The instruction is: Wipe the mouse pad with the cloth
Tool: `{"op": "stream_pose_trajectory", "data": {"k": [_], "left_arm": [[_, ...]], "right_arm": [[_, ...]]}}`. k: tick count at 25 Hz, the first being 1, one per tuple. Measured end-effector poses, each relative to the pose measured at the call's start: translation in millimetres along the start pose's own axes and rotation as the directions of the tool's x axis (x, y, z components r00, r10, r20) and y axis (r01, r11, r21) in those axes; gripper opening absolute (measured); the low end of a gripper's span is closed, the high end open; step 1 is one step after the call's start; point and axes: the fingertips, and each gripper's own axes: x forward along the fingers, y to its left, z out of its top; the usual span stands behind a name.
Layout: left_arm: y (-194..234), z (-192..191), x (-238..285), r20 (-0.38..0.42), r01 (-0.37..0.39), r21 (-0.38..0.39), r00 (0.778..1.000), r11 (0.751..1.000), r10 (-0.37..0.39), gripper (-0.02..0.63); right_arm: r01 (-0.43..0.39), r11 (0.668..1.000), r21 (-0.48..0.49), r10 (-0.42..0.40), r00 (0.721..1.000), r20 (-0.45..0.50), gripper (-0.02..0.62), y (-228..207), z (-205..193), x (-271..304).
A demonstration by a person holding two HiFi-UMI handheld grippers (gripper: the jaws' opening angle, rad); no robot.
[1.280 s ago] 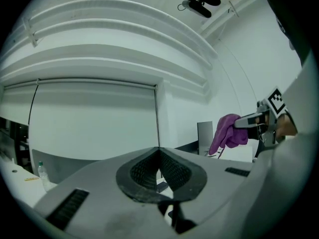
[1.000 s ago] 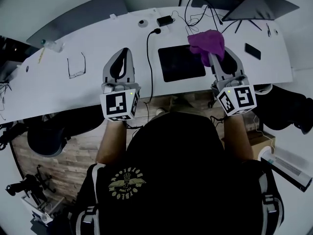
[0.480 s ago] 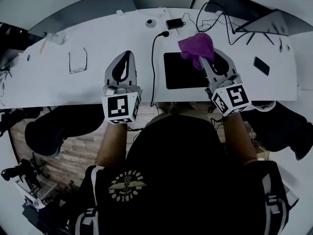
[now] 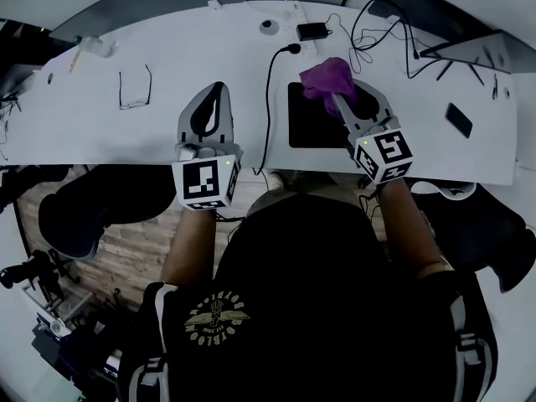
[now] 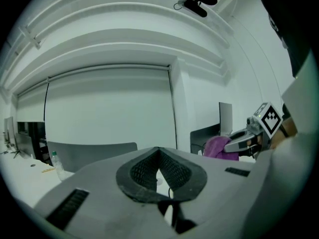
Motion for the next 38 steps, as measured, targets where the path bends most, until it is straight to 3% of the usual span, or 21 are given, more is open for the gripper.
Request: {"op": "stream_pose_trajectory", "data": {"k": [15,27,38], "left_arm": [[5,-24,-9,-0.062,-0.036,0.025,0.997,0.999,0.037,0.002],[12,-45,-19,-0.121,-0.085,0.02,0.989,0.996,0.087,0.002],[5,-52,-14,-0.112,-0.08,0.022,0.99,0.997,0.082,0.002]], "right_arm": [[-0.081,0.994,0.068,0.095,0.97,-0.225,0.089,14,-117,61],[-0.095,0.982,0.161,0.15,0.914,-0.376,0.089,21,-195,108],[0.007,0.992,0.127,0.059,0.858,-0.51,0.091,-14,-245,113]]}}
